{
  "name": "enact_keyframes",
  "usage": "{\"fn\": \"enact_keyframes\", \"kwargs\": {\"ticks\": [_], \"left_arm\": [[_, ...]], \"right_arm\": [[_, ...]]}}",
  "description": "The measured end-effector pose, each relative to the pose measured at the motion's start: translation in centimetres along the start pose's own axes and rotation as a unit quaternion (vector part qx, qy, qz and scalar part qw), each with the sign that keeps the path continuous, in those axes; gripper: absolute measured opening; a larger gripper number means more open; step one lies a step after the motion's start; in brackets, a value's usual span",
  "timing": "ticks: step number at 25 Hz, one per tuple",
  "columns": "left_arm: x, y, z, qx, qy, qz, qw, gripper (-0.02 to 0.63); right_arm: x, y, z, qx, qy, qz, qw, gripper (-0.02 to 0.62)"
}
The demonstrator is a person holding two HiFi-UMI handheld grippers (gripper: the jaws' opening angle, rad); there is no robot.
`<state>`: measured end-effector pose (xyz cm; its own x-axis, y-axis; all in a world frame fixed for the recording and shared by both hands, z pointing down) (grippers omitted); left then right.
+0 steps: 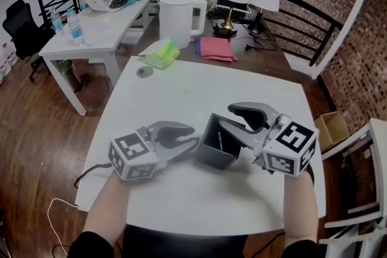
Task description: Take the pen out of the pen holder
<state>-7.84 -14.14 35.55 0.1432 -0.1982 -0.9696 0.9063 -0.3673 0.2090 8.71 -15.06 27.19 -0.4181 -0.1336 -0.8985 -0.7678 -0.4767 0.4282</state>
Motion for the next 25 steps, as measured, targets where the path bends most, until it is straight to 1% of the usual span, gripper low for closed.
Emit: {"fn": "enact_keyframes", "kwargs": {"ticks": [4,6,9,12,16,19,22,25], "left_arm": [[0.2,-0.1,0.2,0.003,-0.004,-0.003,1.0,0.097],[0.4,-0.1,0.3,0.007,-0.005,-0.005,1.0,0.097],[0.4,0.0,0.4,0.012,-0.005,-0.002,0.9999,0.096],[0.5,0.2,-0.1,0.009,0.007,0.006,0.9999,0.096],[0.2,0.4,-0.3,0.007,0.015,0.013,0.9998,0.095],[0.2,0.5,-0.4,0.005,0.018,0.017,0.9997,0.095],[0.1,0.4,-0.2,0.005,0.015,0.017,0.9997,0.095],[0.1,0.4,-0.2,0.004,0.015,0.018,0.9997,0.095]], "right_arm": [[0.5,1.5,0.7,0.015,-0.036,0.076,0.996,0.156],[0.8,2.0,0.9,0.011,-0.051,0.111,0.992,0.155],[1.2,2.9,0.9,0.008,-0.061,0.145,0.988,0.14],[1.2,3.3,1.0,0.018,-0.065,0.15,0.986,0.129],[0.8,3.1,0.8,0.03,-0.066,0.141,0.987,0.126],[0.7,2.9,0.7,0.044,-0.091,0.149,0.984,0.126],[0.6,3.3,0.5,0.063,-0.118,0.146,0.98,0.15],[0.6,3.4,0.3,0.074,-0.117,0.127,0.982,0.173]]}}
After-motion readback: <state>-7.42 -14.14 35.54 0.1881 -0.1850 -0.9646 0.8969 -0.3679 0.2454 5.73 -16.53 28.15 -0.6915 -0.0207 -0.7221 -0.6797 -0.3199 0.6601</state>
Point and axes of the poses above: the fingertips, and each gripper's own axes: y forward along the fingers, z to its left, x out of its top, the point moved 7 cm from there along -y, backward along the fingers, and after that the axes turned 3 degrees about z, right-handed, at the moved point
